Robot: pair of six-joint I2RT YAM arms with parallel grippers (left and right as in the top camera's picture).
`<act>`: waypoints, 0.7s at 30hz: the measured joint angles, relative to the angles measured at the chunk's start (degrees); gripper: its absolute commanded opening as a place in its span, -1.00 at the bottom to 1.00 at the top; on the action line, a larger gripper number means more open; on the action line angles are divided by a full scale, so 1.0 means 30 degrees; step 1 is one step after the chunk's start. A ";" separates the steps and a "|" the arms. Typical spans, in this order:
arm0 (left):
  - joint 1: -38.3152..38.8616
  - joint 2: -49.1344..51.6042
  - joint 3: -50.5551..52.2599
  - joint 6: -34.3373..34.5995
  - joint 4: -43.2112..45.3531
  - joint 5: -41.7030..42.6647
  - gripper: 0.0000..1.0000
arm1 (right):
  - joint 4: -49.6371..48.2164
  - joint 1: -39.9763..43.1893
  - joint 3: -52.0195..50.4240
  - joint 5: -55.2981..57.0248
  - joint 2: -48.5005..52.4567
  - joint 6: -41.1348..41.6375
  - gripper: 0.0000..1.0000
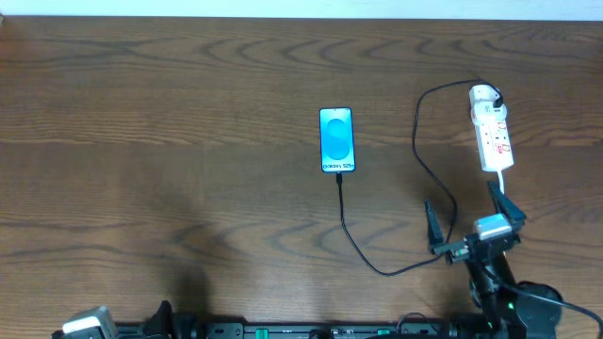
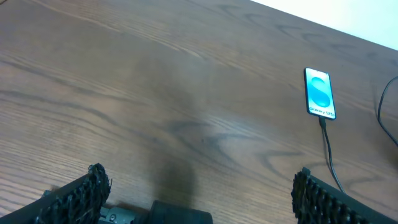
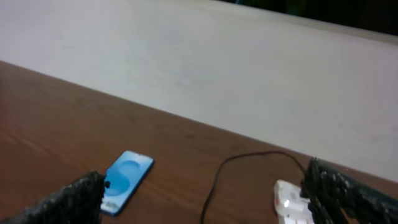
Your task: Plug charger to phone and switch on socket
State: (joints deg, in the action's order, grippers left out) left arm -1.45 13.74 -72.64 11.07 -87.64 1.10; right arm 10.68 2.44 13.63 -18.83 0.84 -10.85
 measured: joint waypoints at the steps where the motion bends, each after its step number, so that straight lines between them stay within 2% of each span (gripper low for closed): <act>1: 0.0000 0.0000 0.0000 0.0007 0.0000 0.0000 0.90 | -0.0350 0.0000 -0.0423 0.0044 0.0000 -0.0044 0.99; 10: 0.0000 0.0000 0.0000 0.0007 0.0000 0.0000 0.90 | -0.3599 0.0000 -0.3286 0.0080 0.0000 -0.0517 0.99; 21: 0.0000 0.0000 0.0000 0.0007 0.0000 0.0000 0.90 | -0.5078 0.0386 -0.4371 0.0095 0.0000 -0.0590 0.99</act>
State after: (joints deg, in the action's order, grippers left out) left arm -1.45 13.74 -72.64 11.09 -87.64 1.10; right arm -4.56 3.60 0.51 -18.55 0.84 -12.62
